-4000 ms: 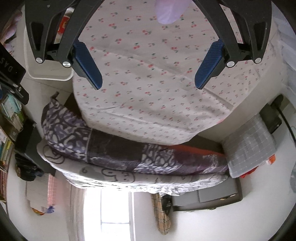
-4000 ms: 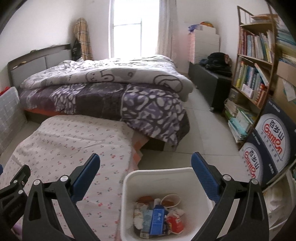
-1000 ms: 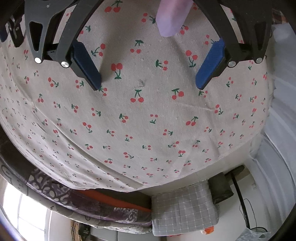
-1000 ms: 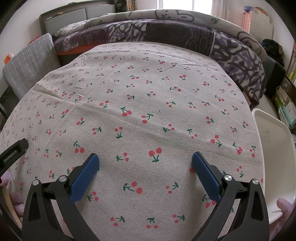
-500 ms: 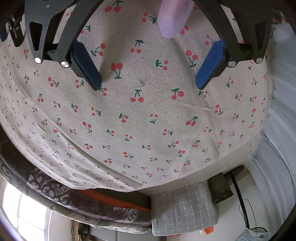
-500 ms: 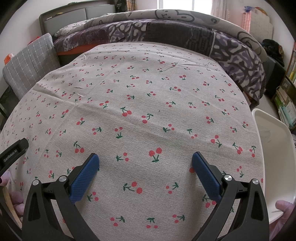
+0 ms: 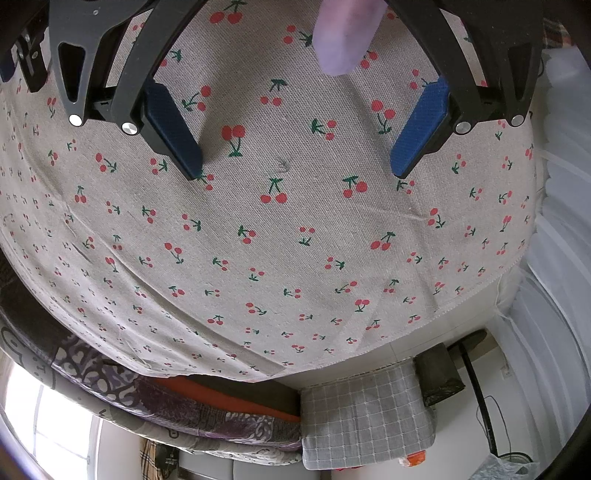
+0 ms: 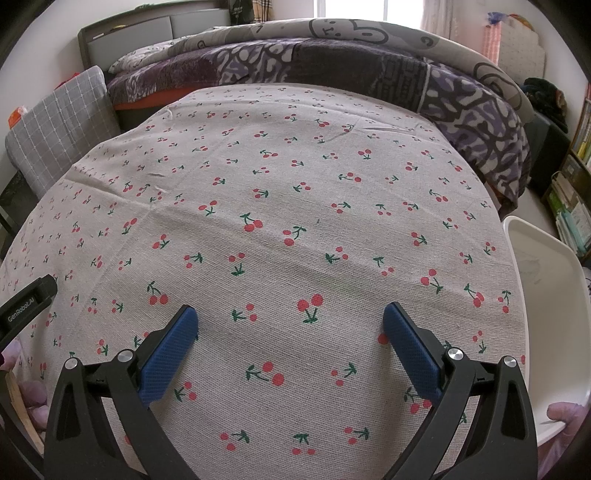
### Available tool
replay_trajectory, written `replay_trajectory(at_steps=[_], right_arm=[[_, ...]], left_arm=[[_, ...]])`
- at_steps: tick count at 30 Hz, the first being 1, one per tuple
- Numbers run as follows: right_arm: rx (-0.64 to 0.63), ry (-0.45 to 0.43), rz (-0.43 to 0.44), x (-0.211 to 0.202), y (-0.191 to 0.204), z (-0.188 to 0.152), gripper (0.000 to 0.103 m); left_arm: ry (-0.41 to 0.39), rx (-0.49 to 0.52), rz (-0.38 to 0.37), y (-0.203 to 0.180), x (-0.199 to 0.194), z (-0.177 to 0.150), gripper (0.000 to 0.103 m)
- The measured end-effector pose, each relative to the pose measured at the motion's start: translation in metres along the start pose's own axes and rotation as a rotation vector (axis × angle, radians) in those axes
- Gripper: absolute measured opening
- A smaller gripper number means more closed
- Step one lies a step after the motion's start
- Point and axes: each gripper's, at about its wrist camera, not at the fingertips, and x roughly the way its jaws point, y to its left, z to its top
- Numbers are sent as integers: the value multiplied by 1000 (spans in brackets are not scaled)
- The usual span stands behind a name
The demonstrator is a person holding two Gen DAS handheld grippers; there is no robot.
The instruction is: Collect trash
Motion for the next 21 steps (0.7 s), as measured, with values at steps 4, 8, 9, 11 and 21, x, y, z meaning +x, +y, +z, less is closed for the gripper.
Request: replay_trajectory(at_steps=[4,8,9,11,21], right_arm=[[0,0,0,0,0,0,97],[0,0,-1,0,0,0,97],[0,0,-1,0,0,0,97],[0,0,-1,0,0,0,97],[0,0,-1,0,0,0,97]], left_arm=[[0,1,-1,0,0,0,98],[5,3,-6,1,0,1,98],[8,9,-10,2,0,2,98],[21,29,-15,5,3,8,97],[14,-94,138,76,37,59,96]])
